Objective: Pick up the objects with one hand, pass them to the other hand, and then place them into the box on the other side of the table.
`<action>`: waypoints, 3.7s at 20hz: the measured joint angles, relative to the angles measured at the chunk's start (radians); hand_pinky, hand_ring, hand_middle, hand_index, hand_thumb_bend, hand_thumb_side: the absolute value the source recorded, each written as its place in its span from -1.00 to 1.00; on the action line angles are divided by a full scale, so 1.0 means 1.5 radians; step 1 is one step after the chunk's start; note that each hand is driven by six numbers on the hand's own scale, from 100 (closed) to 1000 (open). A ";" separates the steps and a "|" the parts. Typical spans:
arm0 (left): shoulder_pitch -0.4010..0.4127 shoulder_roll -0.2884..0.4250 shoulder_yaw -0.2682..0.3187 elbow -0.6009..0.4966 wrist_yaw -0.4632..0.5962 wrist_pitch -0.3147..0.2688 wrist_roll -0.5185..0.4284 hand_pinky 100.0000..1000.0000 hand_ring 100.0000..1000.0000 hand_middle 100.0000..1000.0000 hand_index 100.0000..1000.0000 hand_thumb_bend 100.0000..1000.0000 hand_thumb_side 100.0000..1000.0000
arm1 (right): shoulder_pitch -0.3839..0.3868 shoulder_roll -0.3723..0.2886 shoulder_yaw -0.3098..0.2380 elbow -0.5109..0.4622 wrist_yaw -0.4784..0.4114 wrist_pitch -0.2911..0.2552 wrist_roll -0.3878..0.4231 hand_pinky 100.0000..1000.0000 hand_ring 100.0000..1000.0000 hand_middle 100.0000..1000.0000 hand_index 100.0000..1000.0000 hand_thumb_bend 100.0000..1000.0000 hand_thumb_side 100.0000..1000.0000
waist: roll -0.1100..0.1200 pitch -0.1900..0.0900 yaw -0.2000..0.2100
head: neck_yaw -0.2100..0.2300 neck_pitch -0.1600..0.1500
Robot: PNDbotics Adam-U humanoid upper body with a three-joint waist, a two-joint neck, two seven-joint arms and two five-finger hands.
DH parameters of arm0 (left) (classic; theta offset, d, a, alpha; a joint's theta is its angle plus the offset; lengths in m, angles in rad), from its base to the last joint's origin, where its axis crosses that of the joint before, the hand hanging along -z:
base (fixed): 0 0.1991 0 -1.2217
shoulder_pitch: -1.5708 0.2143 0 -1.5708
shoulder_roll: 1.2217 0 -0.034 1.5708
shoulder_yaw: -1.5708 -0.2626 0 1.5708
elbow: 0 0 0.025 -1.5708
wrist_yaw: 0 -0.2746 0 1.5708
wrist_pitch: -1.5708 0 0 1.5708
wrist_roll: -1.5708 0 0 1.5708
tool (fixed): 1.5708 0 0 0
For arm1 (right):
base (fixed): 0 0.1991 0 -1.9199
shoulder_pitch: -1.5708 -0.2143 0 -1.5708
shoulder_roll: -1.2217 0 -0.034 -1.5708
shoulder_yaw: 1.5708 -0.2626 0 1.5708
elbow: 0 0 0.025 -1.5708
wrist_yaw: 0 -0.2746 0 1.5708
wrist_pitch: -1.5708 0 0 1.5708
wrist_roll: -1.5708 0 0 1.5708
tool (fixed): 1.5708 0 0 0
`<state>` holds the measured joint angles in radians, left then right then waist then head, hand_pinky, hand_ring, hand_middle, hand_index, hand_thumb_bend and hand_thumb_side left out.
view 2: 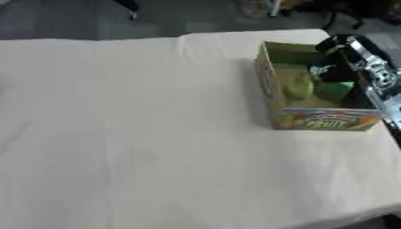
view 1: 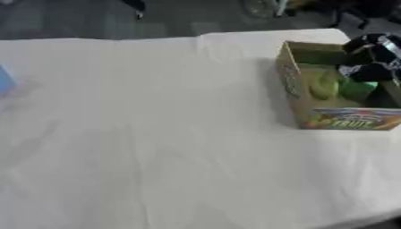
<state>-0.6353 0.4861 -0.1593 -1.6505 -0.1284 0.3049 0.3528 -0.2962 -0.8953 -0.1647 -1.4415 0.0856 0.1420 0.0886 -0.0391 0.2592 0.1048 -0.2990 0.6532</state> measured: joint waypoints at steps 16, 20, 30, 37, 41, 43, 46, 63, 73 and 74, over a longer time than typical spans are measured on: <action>0.002 0.002 0.015 -0.001 0.001 -0.001 0.014 0.33 0.23 0.11 0.59 0.29 -0.19 | -0.006 0.007 -0.019 -0.015 -0.030 0.013 -0.066 0.63 0.56 0.67 0.69 -1.00 -0.58 | 0.002 0.000 0.000 | 0.030 0.002; -0.010 0.018 0.023 0.007 -0.008 0.004 0.017 0.36 0.27 0.13 0.59 0.30 -0.21 | -0.008 0.012 -0.031 -0.053 -0.085 0.011 -0.105 0.67 0.58 0.69 0.71 -0.90 -0.68 | 0.004 0.000 0.000 | 0.064 0.002; -0.158 0.095 0.015 0.141 -0.126 0.018 -0.141 0.42 0.35 0.20 0.59 0.58 -0.54 | -0.013 0.022 -0.038 -0.118 -0.162 -0.017 -0.132 0.67 0.54 0.66 0.66 -0.67 -0.81 | 0.005 0.000 0.005 | 0.105 0.008; -0.258 0.108 -0.008 0.293 -0.245 -0.027 -0.346 0.49 0.44 0.32 0.65 0.76 -0.57 | -0.015 0.024 -0.038 -0.133 -0.179 -0.024 -0.139 0.67 0.54 0.66 0.66 -0.67 -0.79 | 0.008 0.000 0.006 | 0.123 0.009; -0.293 0.098 -0.006 0.364 -0.305 -0.050 -0.438 0.52 0.48 0.36 0.65 0.78 -0.60 | -0.016 0.024 -0.037 -0.136 -0.179 -0.023 -0.140 0.67 0.54 0.66 0.66 -0.67 -0.78 | 0.008 0.000 0.007 | 0.128 0.009; -0.307 0.088 -0.004 0.400 -0.331 -0.052 -0.472 0.55 0.50 0.38 0.65 0.80 -0.62 | -0.016 0.024 -0.037 -0.136 -0.179 -0.022 -0.140 0.67 0.54 0.66 0.66 -0.67 -0.77 | 0.008 0.000 0.007 | 0.130 0.008; -0.344 0.065 0.005 0.467 -0.382 -0.051 -0.522 0.58 0.53 0.40 0.64 0.77 -0.66 | -0.017 0.025 -0.034 -0.136 -0.179 -0.021 -0.138 0.67 0.54 0.65 0.66 -0.67 -0.77 | 0.008 0.000 0.004 | 0.135 0.008; -0.393 0.005 0.097 0.647 -0.531 0.021 -0.511 0.62 0.56 0.43 0.59 0.57 -0.84 | -0.031 0.036 -0.029 -0.136 -0.178 -0.016 -0.133 0.67 0.53 0.64 0.65 -0.67 -0.72 | 0.008 0.014 -0.003 | 0.176 -0.022; -0.402 0.006 0.108 0.650 -0.499 0.018 -0.499 0.62 0.56 0.42 0.61 0.50 -0.89 | -0.034 0.041 -0.029 -0.136 -0.176 -0.014 -0.130 0.67 0.52 0.64 0.64 -0.67 -0.70 | 0.008 0.031 -0.010 | 0.187 -0.033; -0.404 0.006 0.109 0.650 -0.491 0.018 -0.498 0.62 0.56 0.42 0.61 0.46 -0.95 | -0.035 0.042 -0.029 -0.136 -0.176 -0.014 -0.129 0.68 0.52 0.64 0.64 -0.67 -0.69 | 0.008 0.032 -0.011 | 0.188 -0.033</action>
<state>-1.2419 0.4946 0.0039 -0.6762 -0.8656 0.3316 -0.3944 -0.3483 -0.8326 -0.2086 -1.6458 -0.1779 0.1216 -0.1057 -0.0272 0.3080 0.0889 -0.0174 0.6035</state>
